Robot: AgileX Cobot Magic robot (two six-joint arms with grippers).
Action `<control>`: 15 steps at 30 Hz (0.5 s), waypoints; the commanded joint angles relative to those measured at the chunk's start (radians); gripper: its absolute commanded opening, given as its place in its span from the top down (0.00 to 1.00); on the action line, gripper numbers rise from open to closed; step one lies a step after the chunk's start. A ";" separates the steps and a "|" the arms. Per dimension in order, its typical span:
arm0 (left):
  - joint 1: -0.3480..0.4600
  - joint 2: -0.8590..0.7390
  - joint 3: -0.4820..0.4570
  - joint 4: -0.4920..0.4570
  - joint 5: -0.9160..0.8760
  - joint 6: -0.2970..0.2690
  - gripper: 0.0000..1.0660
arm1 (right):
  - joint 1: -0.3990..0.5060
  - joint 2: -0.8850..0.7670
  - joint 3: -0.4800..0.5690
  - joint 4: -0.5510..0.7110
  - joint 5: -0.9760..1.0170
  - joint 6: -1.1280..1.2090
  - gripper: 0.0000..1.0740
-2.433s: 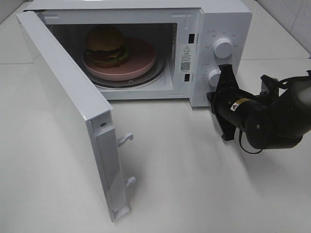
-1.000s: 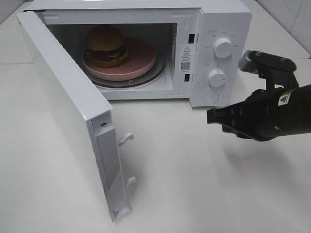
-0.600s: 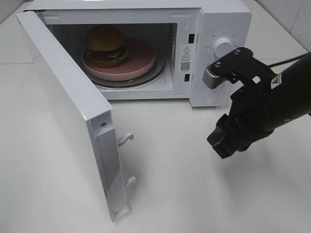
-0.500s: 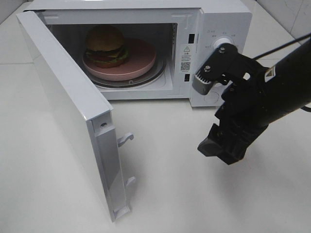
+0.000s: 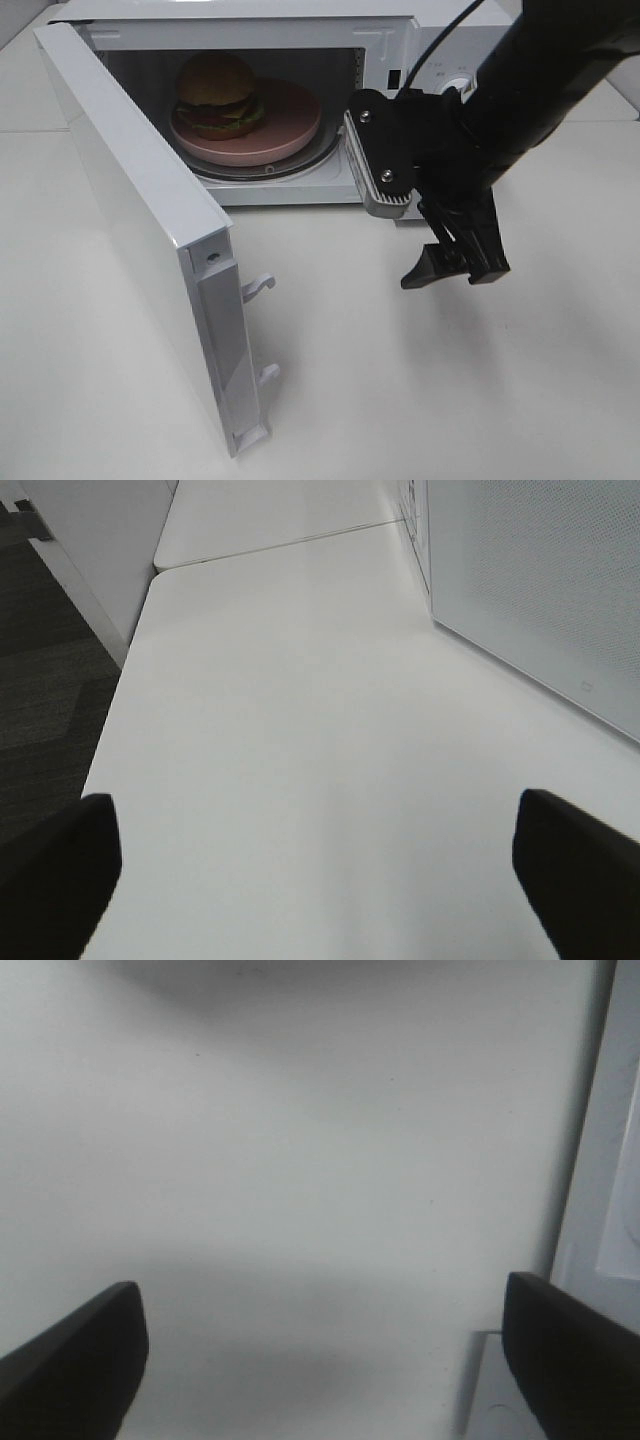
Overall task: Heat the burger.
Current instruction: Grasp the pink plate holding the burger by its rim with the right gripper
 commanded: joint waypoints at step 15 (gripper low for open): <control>0.004 -0.017 0.003 0.004 -0.011 -0.003 0.05 | 0.068 0.355 -0.424 -0.003 0.029 -0.104 0.34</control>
